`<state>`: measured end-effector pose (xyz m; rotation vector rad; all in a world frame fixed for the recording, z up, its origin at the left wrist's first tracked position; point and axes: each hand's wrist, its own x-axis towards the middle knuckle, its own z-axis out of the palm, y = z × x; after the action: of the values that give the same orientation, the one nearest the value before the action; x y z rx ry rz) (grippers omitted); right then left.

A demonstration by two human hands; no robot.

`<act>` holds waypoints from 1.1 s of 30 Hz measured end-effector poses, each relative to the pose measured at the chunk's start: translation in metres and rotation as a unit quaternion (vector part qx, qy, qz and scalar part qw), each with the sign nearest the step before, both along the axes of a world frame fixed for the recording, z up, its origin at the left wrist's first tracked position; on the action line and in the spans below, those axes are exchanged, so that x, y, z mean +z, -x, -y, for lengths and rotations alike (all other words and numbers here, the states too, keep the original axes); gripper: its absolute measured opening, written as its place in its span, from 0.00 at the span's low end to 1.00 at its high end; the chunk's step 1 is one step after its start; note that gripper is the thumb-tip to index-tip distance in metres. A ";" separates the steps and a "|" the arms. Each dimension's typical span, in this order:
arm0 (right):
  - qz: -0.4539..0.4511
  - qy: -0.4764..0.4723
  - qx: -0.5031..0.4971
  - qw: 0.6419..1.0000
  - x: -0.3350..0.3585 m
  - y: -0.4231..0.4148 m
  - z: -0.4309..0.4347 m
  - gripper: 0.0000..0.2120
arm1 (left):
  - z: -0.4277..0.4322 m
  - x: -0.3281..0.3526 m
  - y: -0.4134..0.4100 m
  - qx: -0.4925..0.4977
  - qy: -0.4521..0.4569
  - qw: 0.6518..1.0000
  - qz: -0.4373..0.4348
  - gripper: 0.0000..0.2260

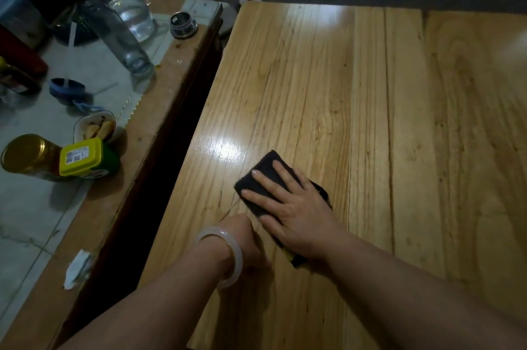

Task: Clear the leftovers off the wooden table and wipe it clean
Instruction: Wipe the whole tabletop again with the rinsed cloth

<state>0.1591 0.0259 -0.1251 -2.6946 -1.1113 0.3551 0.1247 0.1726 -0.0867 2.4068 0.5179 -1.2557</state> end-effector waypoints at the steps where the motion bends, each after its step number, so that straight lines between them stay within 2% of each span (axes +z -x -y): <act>1: 0.008 0.000 -0.010 1.000 0.000 0.002 0.011 0.25 | 0.000 0.002 -0.001 0.004 0.002 1.000 -0.004 0.16; 4: 0.029 0.018 -0.084 0.996 0.003 -0.005 0.049 0.25 | -0.003 0.006 -0.004 0.002 0.014 1.000 -0.013 0.16; 8: 0.006 0.038 -0.227 0.973 0.005 -0.042 0.083 0.27 | -0.008 0.005 -0.004 -0.005 0.060 0.998 -0.024 0.12; 12: 0.003 0.018 -0.346 0.938 0.000 -0.084 0.068 0.26 | -0.015 0.002 -0.006 -0.017 0.065 0.997 -0.029 0.14; 16: 0.009 0.025 -0.377 0.926 -0.001 -0.112 0.032 0.26 | -0.017 0.003 -0.009 -0.017 0.083 0.996 -0.042 0.13; 20: -0.003 0.033 -0.340 0.940 0.001 -0.127 -0.009 0.26 | -0.018 0.004 -0.012 -0.035 0.090 0.994 -0.042 0.13; 24: -0.004 0.032 -0.261 0.965 0.001 -0.129 -0.055 0.26 | -0.021 0.004 -0.014 -0.032 0.095 0.994 -0.051 0.13; 29: -0.005 0.045 -0.097 0.994 0.003 -0.111 -0.094 0.26 | -0.024 0.006 -0.014 -0.042 0.100 0.993 -0.049 0.13; 33: -0.024 0.023 0.050 0.998 0.006 -0.082 -0.084 0.29 | -0.023 0.008 -0.011 -0.032 0.099 0.994 -0.042 0.14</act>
<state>0.2414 0.1098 -0.1189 -2.6603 -1.2424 0.4649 0.1352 0.1954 -0.0788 2.2283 0.3243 -1.3729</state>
